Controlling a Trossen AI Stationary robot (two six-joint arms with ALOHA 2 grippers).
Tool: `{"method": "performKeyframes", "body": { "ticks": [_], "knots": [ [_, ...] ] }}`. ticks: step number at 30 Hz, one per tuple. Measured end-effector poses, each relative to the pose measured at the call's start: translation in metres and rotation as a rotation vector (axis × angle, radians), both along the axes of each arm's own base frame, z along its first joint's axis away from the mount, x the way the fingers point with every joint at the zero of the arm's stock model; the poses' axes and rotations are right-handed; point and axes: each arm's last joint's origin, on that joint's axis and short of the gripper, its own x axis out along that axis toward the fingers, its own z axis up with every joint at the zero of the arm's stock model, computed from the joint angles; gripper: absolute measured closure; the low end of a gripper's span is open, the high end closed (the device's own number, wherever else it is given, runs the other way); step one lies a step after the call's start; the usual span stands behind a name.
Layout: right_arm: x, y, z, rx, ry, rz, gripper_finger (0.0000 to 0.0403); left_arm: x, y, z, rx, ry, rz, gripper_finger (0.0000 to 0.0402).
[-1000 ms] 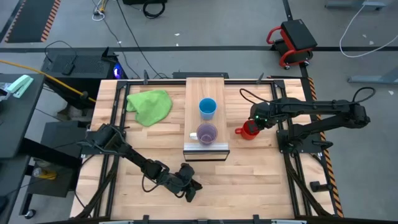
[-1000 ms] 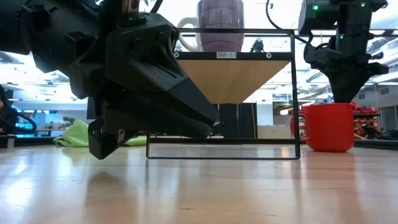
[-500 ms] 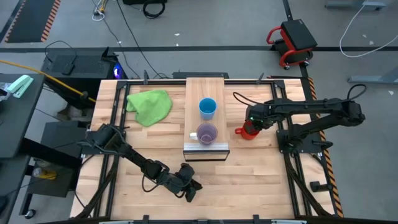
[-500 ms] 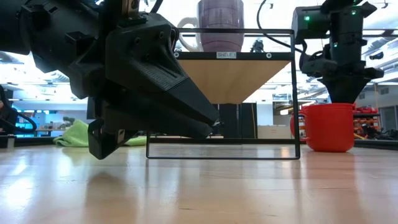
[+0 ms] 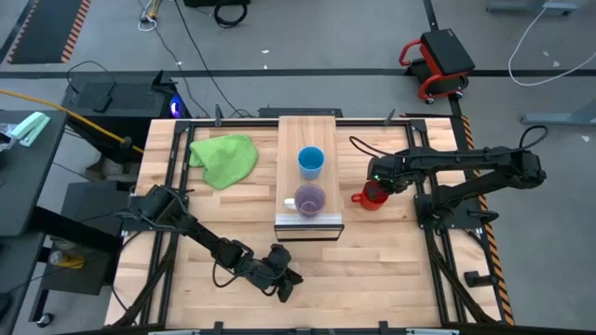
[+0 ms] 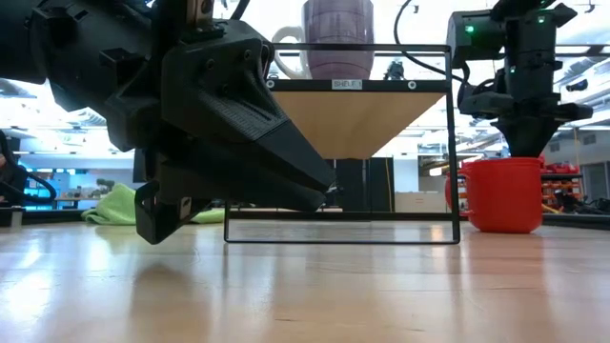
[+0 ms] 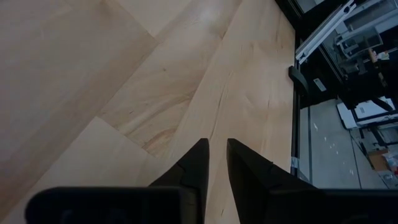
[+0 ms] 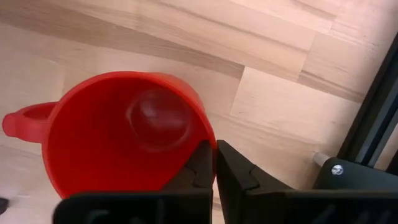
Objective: Stack small to large cups/mugs on shelf
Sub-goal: Put the red mug on the shelf
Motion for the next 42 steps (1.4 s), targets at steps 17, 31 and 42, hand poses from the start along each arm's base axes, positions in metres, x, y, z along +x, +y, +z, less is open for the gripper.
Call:
{"method": "performKeyframes", "body": {
  "ticks": [17,31,42],
  "knots": [
    [-0.002,0.001,0.044,0.019,-0.04,-0.004,0.04,0.0,0.0,0.0,0.01,-0.001,-0.005,0.0348],
    [-0.02,-0.018,0.173,-0.203,-0.205,-0.12,0.0401,0.0,0.0,0.0,0.032,-0.004,-0.017,0.0351],
    [0.04,-0.073,0.213,-0.253,-0.198,0.016,0.0401,0.0,0.0,0.0,0.023,-0.002,-0.011,0.0349]
  ]
}}
